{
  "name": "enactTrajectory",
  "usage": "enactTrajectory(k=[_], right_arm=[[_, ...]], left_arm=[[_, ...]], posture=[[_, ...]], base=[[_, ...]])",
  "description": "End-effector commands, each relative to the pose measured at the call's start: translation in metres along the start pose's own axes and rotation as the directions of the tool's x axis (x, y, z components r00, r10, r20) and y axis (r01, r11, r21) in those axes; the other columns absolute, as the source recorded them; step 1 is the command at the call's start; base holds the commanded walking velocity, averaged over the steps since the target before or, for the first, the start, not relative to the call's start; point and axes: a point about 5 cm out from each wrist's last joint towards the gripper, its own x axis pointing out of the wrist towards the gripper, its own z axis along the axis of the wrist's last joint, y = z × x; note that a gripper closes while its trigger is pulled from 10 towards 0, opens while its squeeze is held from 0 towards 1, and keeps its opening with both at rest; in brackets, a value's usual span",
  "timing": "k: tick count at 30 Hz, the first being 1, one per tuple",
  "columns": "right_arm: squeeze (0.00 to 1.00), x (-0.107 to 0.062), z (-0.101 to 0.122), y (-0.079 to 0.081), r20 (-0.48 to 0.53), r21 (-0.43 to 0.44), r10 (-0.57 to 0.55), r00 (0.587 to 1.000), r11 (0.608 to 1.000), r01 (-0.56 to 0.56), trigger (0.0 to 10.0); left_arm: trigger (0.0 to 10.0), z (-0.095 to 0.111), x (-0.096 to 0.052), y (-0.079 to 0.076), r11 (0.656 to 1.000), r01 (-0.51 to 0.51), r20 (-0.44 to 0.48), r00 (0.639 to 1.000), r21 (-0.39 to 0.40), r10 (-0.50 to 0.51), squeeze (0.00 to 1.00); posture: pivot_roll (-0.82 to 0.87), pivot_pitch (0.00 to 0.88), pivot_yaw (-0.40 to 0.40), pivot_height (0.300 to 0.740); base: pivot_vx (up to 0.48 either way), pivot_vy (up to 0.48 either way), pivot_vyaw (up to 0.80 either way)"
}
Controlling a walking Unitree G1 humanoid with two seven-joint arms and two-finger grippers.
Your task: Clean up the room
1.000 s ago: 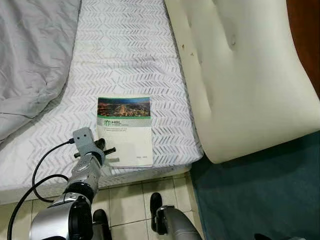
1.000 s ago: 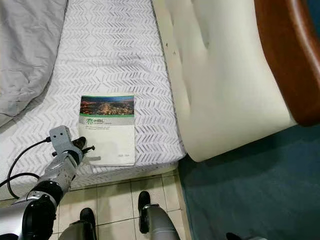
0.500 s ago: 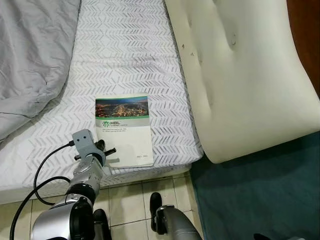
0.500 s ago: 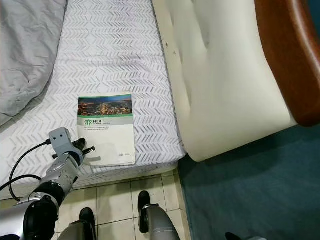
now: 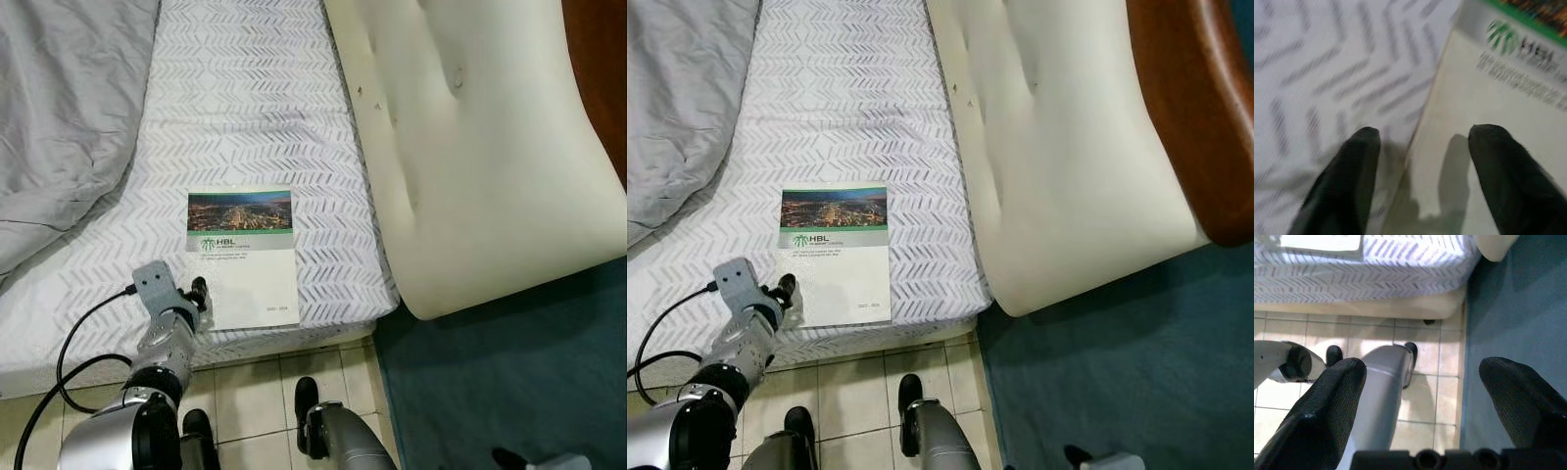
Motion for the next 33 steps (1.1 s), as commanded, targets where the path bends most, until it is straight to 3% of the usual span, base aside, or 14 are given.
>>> enactTrajectory(k=[1, 4, 6, 8, 10, 13, 16, 19, 20, 23, 25, 26, 27, 33], right_arm=[[0.00, 0.005, -0.011, -0.003, -0.038, 0.012, -0.008, 0.999, 1.000, 0.009, 10.0], [0.00, 0.023, -0.009, -0.007, -0.003, 0.012, 0.001, 1.000, 1.000, -0.001, 10.0], [0.00, 0.041, -0.004, -0.010, 0.044, 0.018, 0.010, 0.999, 1.000, -0.011, 10.0], [0.00, 0.062, 0.002, -0.017, 0.096, 0.029, 0.003, 0.995, 1.000, -0.006, 10.0], [0.00, 0.071, 0.003, -0.020, 0.110, 0.033, -0.001, 0.994, 0.999, -0.003, 10.0], [0.00, 0.099, 0.010, -0.028, 0.162, 0.046, -0.025, 0.986, 0.999, 0.018, 10.0], [0.00, 0.106, 0.012, -0.030, 0.175, 0.050, -0.032, 0.984, 0.998, 0.024, 10.0], [0.00, 0.133, 0.029, -0.041, 0.257, 0.094, -0.131, 0.957, 0.989, 0.110, 10.0], [0.00, 0.133, 0.029, -0.041, 0.257, 0.094, -0.131, 0.957, 0.989, 0.110, 10.0], [0.00, 0.134, 0.042, -0.050, 0.337, 0.140, -0.280, 0.899, 0.959, 0.246, 10.0], [0.00, 0.132, 0.044, -0.050, 0.350, 0.148, -0.306, 0.886, 0.951, 0.270, 10.0], [0.00, 0.128, 0.043, -0.050, 0.358, 0.145, -0.318, 0.878, 0.948, 0.284, 10.0], [0.00, 0.126, 0.042, -0.050, 0.364, 0.144, -0.320, 0.875, 0.947, 0.287, 10.0], [0.00, 0.131, 0.037, -0.049, 0.349, 0.135, -0.287, 0.892, 0.957, 0.255, 10.0]], left_arm=[[10.0, -0.026, -0.007, 0.003, 0.999, -0.017, -0.062, 0.998, -0.037, 0.015, 1.00], [10.0, -0.034, -0.009, -0.003, 1.000, 0.017, -0.059, 0.998, -0.024, -0.018, 1.00], [10.0, -0.037, -0.012, -0.013, 0.993, 0.098, -0.034, 0.995, 0.063, -0.096, 1.00], [10.0, -0.035, -0.015, -0.022, 0.955, 0.203, 0.017, 0.977, 0.215, -0.211, 1.00], [10.0, -0.035, -0.017, -0.025, 0.936, 0.234, 0.026, 0.968, 0.263, -0.250, 1.00], [10.0, -0.029, -0.024, -0.014, 0.868, 0.266, 0.093, 0.939, 0.418, -0.332, 1.00], [10.0, -0.027, -0.028, -0.012, 0.843, 0.269, 0.109, 0.928, 0.467, -0.356, 1.00], [10.0, -0.026, -0.054, 0.002, 0.830, 0.267, 0.171, 0.904, 0.490, -0.392, 1.00], [10.0, -0.026, -0.054, 0.002, 0.830, 0.267, 0.171, 0.904, 0.490, -0.392, 1.00], [10.0, -0.029, -0.093, -0.003, 0.777, 0.305, 0.214, 0.848, 0.550, -0.485, 1.00], [10.0, -0.031, -0.100, -0.005, 0.771, 0.320, 0.213, 0.839, 0.551, -0.501, 1.00], [10.0, -0.033, -0.104, -0.006, 0.765, 0.314, 0.214, 0.838, 0.562, -0.501, 0.90], [10.0, -0.036, -0.104, -0.008, 0.756, 0.312, 0.207, 0.838, 0.576, -0.504, 0.00], [10.0, -0.040, -0.099, -0.016, 0.790, 0.304, 0.191, 0.866, 0.532, -0.462, 0.00]], posture=[[-0.35, 0.386, -0.174, 0.740], [-0.29, 0.322, -0.152, 0.740], [-0.26, 0.281, -0.133, 0.740], [-0.17, 0.193, -0.097, 0.740], [-0.15, 0.173, -0.090, 0.740], [-0.06, 0.062, -0.054, 0.740], [-0.06, 0.062, -0.054, 0.740], [0.03, 0.000, -0.027, 0.740], [0.03, 0.000, -0.027, 0.740], [0.07, 0.000, -0.034, 0.740], [0.08, 0.000, -0.039, 0.740], [0.08, 0.000, -0.044, 0.740], [0.08, 0.000, -0.045, 0.740], [0.07, 0.000, -0.070, 0.740]], base=[[0.000, 0.000, 0.00], [0.000, 0.000, 0.00], [0.000, 0.000, 0.00], [0.000, 0.000, 0.00], [0.000, 0.000, 0.00], [0.000, 0.000, 0.00], [0.000, 0.000, 0.00], [0.000, 0.000, 0.00], [0.000, 0.000, 0.00], [0.000, 0.000, 0.00], [0.000, 0.000, 0.00], [0.000, 0.000, 0.00], [0.000, 0.000, 0.00], [0.000, 0.000, 0.00]])
